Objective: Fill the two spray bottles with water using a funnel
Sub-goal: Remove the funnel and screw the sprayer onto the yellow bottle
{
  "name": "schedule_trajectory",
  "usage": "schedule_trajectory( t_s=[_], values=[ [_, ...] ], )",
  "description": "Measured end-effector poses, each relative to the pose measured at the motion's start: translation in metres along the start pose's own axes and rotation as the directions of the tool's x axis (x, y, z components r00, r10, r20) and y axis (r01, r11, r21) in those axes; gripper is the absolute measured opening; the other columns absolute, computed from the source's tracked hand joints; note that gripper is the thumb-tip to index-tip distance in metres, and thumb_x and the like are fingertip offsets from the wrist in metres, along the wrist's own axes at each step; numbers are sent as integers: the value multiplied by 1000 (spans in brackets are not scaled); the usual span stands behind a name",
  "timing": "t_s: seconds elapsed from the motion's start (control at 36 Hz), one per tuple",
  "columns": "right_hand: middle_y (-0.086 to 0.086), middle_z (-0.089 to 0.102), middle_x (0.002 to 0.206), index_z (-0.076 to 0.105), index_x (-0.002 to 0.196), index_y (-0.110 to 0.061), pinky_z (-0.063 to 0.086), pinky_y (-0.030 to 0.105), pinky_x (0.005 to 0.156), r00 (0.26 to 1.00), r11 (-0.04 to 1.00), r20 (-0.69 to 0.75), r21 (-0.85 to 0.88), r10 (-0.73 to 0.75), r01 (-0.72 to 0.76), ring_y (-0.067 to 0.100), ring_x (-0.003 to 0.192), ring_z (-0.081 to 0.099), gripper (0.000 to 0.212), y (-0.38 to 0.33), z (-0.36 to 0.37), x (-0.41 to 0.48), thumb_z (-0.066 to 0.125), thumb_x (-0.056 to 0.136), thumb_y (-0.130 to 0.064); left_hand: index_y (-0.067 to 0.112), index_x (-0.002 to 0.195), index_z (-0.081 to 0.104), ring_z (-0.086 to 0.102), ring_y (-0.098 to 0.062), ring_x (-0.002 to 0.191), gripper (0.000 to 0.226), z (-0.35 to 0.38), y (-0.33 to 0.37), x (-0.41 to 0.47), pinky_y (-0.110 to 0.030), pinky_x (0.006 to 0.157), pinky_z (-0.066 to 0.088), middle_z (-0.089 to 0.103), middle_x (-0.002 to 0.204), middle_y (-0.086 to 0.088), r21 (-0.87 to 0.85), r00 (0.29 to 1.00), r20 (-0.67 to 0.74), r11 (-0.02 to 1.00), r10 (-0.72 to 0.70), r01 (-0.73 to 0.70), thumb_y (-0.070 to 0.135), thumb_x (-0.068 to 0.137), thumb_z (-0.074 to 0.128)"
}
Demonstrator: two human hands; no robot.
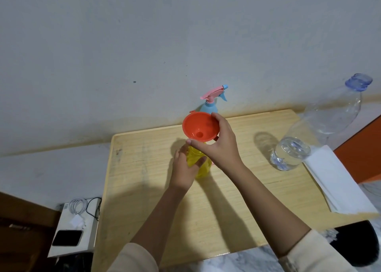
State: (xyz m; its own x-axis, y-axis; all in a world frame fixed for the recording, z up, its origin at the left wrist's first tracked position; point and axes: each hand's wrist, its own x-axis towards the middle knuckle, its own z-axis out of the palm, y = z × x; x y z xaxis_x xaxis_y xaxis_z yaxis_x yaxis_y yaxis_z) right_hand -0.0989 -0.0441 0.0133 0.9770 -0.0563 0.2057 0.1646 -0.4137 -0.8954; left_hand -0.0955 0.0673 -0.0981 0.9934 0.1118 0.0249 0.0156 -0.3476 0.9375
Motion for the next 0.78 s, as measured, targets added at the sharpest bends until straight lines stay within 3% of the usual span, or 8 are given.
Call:
schedule_trajectory(
  t_s=[0.17, 0.31, 0.56, 0.69, 0.78],
  values=[
    [-3, 43, 133, 37, 137, -20, 46, 32, 97, 1000, 1000, 5, -1, 6, -6, 9, 117, 42, 93, 1, 1, 0, 86, 60, -38, 31, 133, 45, 54, -11, 116, 73, -1, 2, -2, -41, 101, 46, 52, 124, 3, -14, 1000, -1, 1000, 4, -4, 55, 67, 67],
    [-3, 42, 134, 35, 137, -21, 47, 33, 96, 1000, 1000, 28, -5, 8, -8, 11, 119, 43, 92, 2, 0, -1, 86, 61, -37, 26, 135, 44, 53, -12, 120, 69, 0, -1, -2, -43, 103, 44, 50, 129, 1, -52, 1000, 12, 999, -9, 10, 36, 74, 74],
    [-3, 45, 134, 36, 137, -18, 46, 38, 99, 993, 999, 116, -44, 17, -12, 13, 121, 44, 97, 2, -7, 3, 87, 58, -40, 24, 124, 52, 54, -13, 116, 53, -4, 4, -3, -40, 102, 44, 55, 123, 1, -47, 1000, 0, 999, -4, 4, 29, 77, 76],
    [-10, 47, 121, 41, 131, -20, 47, 33, 97, 998, 994, -10, 92, 64, -63, 7, 110, 48, 87, -3, -27, 14, 88, 58, -30, 19, 131, 50, 52, -14, 116, 58, -3, 2, -7, -31, 102, 42, 52, 123, -2, 6, 999, -24, 1000, 23, -23, 31, 80, 74],
    [-8, 46, 122, 41, 131, -19, 47, 33, 97, 982, 984, -135, 142, 129, -110, 10, 113, 49, 87, 6, -46, 24, 88, 59, -30, 33, 126, 49, 53, -12, 116, 56, -3, -1, -8, -35, 102, 44, 52, 121, 5, -5, 999, -26, 1000, 27, -27, 41, 77, 74]
  ],
)
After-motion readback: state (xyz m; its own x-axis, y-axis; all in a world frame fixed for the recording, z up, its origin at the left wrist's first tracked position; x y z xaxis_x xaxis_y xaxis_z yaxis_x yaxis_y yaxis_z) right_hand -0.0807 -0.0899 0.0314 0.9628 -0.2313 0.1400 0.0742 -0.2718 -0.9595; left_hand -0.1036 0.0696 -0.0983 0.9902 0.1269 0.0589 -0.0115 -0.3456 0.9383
